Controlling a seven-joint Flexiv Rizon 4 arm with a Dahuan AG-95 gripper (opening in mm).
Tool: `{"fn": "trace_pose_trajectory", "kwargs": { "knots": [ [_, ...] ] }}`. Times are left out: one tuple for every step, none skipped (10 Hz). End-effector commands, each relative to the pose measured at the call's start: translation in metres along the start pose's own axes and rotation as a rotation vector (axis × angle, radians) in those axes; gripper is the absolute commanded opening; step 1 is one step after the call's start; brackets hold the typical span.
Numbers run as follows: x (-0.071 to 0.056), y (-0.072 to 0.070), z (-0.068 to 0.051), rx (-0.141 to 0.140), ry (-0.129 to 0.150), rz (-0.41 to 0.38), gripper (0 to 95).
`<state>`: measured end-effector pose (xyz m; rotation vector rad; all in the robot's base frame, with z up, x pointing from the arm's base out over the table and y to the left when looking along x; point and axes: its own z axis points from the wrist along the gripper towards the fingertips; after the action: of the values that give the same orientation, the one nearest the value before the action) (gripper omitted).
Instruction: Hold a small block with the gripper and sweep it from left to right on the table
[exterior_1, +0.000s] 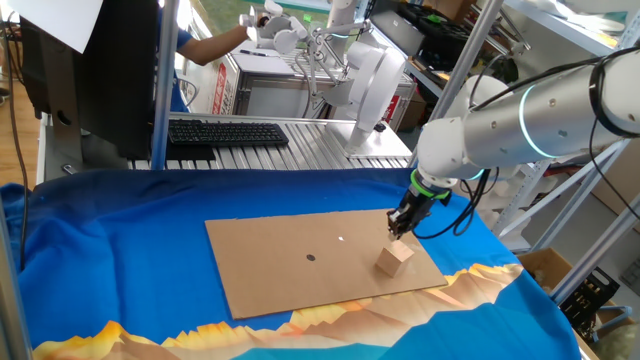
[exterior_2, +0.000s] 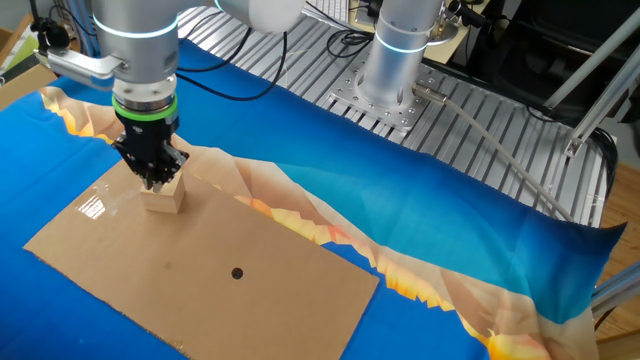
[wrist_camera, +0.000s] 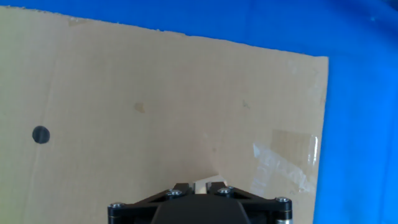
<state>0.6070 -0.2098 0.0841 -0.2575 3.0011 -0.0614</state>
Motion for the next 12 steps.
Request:
{"fn": "trace_pose_trajectory", "kwargs": {
  "knots": [
    [-0.0003,-0.0006,0.0004,0.002,0.001,0.013,95.0],
    [-0.0002,-0.0006,0.0004,0.007,0.002,0.013,95.0],
    [0.0,-0.0005,0.0005,0.014,0.003,0.021,95.0],
    [0.0,-0.0005,0.0005,0.013,0.004,0.027,95.0],
    [0.0001,-0.0005,0.0005,0.012,0.004,0.026,95.0],
    [0.0001,-0.0004,0.0005,0.012,0.004,0.025,95.0],
    [0.0001,-0.0004,0.0006,0.011,0.007,0.023,95.0],
    [0.0003,-0.0001,0.0008,0.011,0.007,0.023,95.0],
    [0.0004,0.0003,0.0014,0.011,0.008,0.022,95.0],
    [0.0008,0.0009,0.0022,0.011,0.009,0.022,95.0],
    [0.0022,0.0015,0.0043,0.007,0.008,0.028,95.0],
    [0.0034,0.0017,0.006,0.007,0.007,0.028,95.0]
  ]
}}
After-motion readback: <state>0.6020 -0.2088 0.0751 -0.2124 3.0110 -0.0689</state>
